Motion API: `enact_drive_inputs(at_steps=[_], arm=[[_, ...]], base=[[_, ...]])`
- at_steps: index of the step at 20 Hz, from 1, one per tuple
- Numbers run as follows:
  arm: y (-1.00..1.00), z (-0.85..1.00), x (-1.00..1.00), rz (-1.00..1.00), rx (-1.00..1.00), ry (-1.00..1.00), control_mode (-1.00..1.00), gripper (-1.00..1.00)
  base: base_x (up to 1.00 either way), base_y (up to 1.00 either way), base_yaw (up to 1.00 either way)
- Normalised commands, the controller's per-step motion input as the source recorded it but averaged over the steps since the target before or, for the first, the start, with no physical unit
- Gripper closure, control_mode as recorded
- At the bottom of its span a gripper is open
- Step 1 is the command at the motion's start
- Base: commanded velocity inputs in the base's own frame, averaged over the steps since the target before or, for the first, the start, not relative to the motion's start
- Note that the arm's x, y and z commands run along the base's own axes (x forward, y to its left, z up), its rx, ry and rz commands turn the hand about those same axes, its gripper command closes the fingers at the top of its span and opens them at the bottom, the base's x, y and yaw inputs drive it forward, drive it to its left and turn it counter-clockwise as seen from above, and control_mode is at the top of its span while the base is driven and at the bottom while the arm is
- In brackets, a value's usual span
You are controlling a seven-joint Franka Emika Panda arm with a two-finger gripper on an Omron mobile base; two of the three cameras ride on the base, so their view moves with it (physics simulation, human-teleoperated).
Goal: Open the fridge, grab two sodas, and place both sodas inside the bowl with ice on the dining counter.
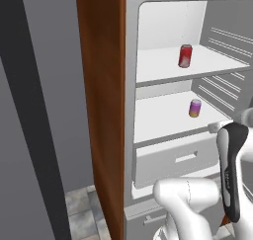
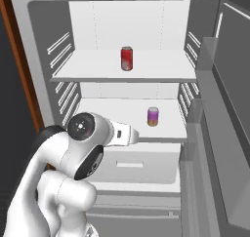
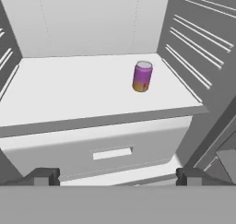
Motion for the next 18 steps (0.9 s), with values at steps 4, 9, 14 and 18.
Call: enact_drive_inputs(at_steps=[4, 9, 14, 18], arm=[[-0.16, -0.09, 0.33, -0.01, 0.00, 0.00, -1.00, -1.00], [-0.14, 0.00, 0.30, -0.02, 0.00, -0.01, -1.00, -1.00], [-0.17, 0.00, 0.34, 0.00, 0.03, -0.05, -1.00, -1.00], [-0.01, 0.00, 0.48, 0.00, 0.07, -0.06, -1.00, -1.00]], base=[[0.00, 0.00, 0.00], [0.00, 0.00, 0.00], [0.00, 0.00, 0.00], [0.00, 0.00, 0.00]])
